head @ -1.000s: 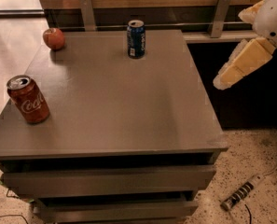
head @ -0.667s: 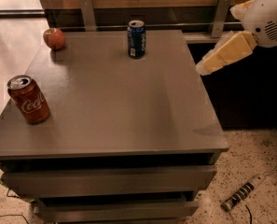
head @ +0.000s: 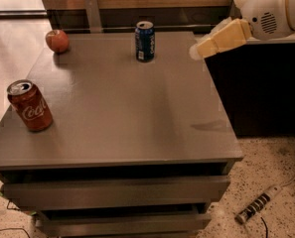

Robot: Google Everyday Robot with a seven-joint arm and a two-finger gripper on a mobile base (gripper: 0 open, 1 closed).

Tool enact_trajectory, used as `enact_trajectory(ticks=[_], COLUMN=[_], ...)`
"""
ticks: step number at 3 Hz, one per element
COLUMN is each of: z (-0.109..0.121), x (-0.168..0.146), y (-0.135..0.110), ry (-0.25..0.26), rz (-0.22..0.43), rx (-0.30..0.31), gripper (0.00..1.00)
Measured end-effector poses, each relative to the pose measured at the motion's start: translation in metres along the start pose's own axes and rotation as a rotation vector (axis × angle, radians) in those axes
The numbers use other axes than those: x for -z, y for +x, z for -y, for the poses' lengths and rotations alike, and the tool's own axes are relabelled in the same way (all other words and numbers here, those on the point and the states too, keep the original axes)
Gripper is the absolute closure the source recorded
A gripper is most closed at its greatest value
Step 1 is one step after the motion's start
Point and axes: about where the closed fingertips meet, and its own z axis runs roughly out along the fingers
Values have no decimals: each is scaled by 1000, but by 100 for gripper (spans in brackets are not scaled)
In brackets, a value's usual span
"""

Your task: Move pepsi can near coke can

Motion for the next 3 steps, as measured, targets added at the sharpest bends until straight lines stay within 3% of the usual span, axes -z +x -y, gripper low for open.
enact_trajectory(ticks=[1, 2, 3], z=[3, 21, 43], x=[-8, -36, -85], y=[1, 6, 11], ry=[-7, -17, -9], rz=[2, 34, 72], rx=[-16, -66, -131], gripper=[0, 0, 0])
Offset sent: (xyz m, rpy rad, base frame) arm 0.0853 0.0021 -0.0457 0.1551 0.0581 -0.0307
